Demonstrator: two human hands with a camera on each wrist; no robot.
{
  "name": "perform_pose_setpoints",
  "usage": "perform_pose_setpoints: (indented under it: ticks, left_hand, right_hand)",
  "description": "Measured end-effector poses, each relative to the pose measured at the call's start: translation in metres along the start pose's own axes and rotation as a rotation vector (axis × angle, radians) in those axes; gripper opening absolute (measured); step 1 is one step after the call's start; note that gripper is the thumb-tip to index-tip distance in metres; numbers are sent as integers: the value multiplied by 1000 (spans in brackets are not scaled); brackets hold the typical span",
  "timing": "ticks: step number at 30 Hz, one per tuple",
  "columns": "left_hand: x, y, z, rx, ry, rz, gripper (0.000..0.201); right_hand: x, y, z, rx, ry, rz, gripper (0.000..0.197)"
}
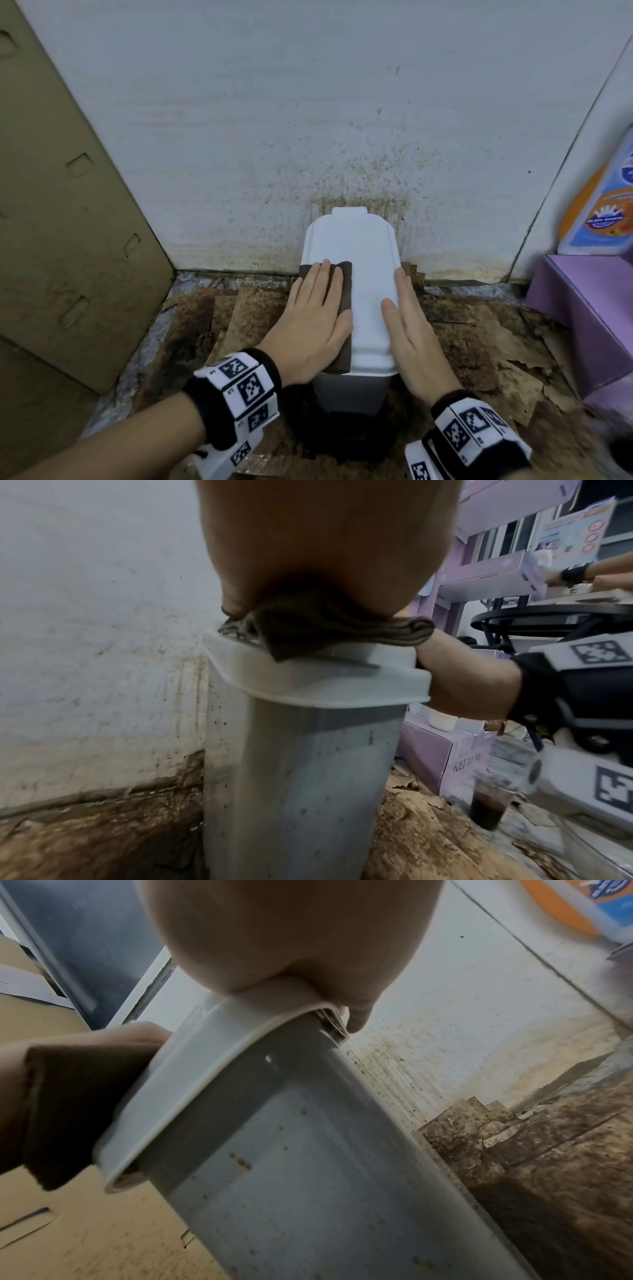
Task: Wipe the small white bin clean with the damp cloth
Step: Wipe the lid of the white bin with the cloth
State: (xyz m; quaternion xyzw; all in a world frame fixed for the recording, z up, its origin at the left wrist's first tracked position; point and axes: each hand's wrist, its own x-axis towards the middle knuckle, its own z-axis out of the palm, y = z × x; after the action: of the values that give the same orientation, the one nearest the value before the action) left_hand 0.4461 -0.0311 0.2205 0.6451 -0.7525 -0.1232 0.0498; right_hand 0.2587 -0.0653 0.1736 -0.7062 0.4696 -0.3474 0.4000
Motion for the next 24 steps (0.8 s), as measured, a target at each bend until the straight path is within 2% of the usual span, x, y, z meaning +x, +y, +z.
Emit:
perform_pose_setpoints:
  ticks: [5, 12, 18, 24]
  left_hand:
    - [18, -13, -7, -8, -68, 52, 65]
    - [84, -36, -23, -39, -108, 16, 67]
    - [129, -50, -34, -78, -72, -12, 67]
    - [142, -65, -30, -193, -12, -9, 71]
  right_hand:
    - [0, 1, 2, 19, 4, 6, 66]
    - [4, -1, 1, 27, -3, 1, 66]
    - [6, 2, 2, 42, 2, -10, 66]
    - [8, 6, 5, 49, 35, -33, 71]
